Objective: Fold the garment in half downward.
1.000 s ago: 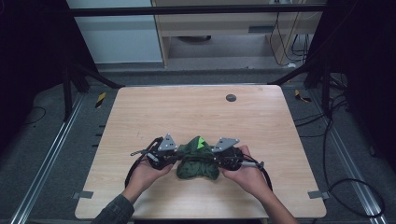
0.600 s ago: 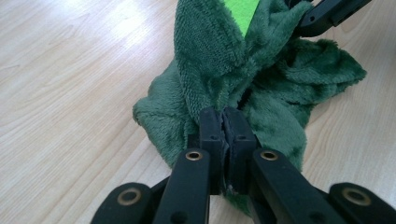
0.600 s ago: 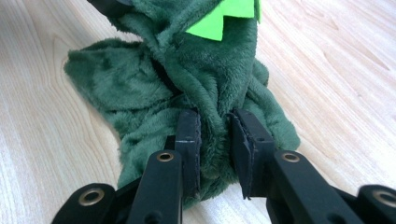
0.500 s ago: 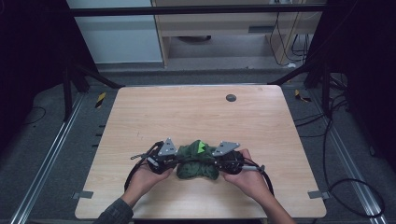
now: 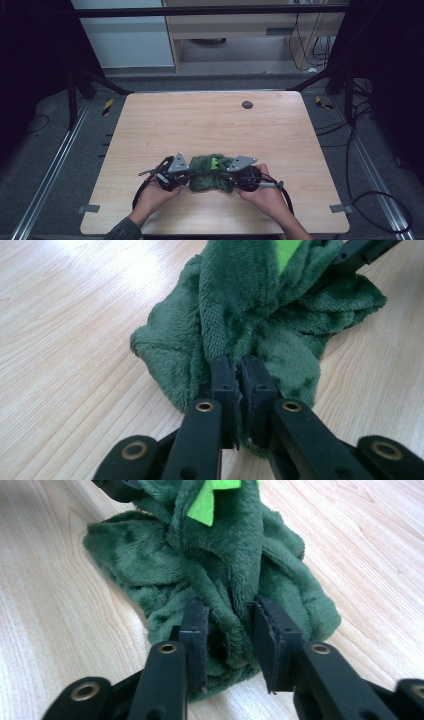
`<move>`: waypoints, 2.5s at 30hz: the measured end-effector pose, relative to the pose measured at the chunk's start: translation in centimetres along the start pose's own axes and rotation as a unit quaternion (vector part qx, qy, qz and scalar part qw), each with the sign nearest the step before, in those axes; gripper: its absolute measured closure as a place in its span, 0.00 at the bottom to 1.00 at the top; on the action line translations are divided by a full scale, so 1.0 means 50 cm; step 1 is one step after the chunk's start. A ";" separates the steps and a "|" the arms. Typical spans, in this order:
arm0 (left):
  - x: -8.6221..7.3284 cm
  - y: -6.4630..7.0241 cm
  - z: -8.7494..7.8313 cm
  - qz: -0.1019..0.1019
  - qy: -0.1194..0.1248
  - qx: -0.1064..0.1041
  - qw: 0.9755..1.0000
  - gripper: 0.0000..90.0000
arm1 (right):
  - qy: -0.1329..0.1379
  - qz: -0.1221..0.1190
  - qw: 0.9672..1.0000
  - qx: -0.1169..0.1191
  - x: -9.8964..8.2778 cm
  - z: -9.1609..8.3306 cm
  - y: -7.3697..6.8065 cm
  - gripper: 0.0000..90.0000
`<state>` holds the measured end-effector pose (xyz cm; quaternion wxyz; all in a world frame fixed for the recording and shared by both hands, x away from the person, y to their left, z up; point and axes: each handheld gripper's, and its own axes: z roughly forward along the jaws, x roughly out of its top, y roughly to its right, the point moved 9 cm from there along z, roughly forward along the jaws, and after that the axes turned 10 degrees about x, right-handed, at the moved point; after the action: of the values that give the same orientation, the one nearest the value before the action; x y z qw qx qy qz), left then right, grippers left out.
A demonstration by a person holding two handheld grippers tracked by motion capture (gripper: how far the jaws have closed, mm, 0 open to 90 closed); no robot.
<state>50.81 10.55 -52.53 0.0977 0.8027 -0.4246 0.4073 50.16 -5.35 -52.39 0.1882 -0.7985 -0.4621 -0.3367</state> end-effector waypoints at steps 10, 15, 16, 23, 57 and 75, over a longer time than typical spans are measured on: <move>-0.007 0.006 0.003 -0.001 0.003 0.006 1.000 0.90 | 0.002 0.004 1.000 -0.001 -0.006 -0.006 -0.004 0.71; -0.008 0.006 0.002 -0.003 0.007 0.010 1.000 0.88 | 0.002 0.003 1.000 -0.002 -0.005 -0.008 -0.005 0.70; -0.008 0.006 0.001 -0.003 0.008 0.012 1.000 0.88 | 0.003 0.004 1.000 -0.001 -0.004 -0.008 -0.006 0.70; -0.011 0.007 0.000 0.002 0.013 0.016 1.000 0.93 | 0.005 0.001 1.000 -0.002 -0.004 -0.012 -0.009 0.74; -0.043 0.039 -0.001 0.001 0.021 0.034 0.999 0.97 | 0.013 -0.004 1.000 0.001 -0.052 -0.018 -0.029 0.94; -0.048 0.050 -0.022 -0.017 0.036 0.052 0.998 0.83 | 0.023 0.012 1.000 -0.003 -0.065 -0.031 -0.025 0.88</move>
<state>47.53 11.02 -54.05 0.0776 0.7987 -0.3855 0.4555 47.38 -7.65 -53.63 0.2005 -0.7966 -0.4474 -0.3536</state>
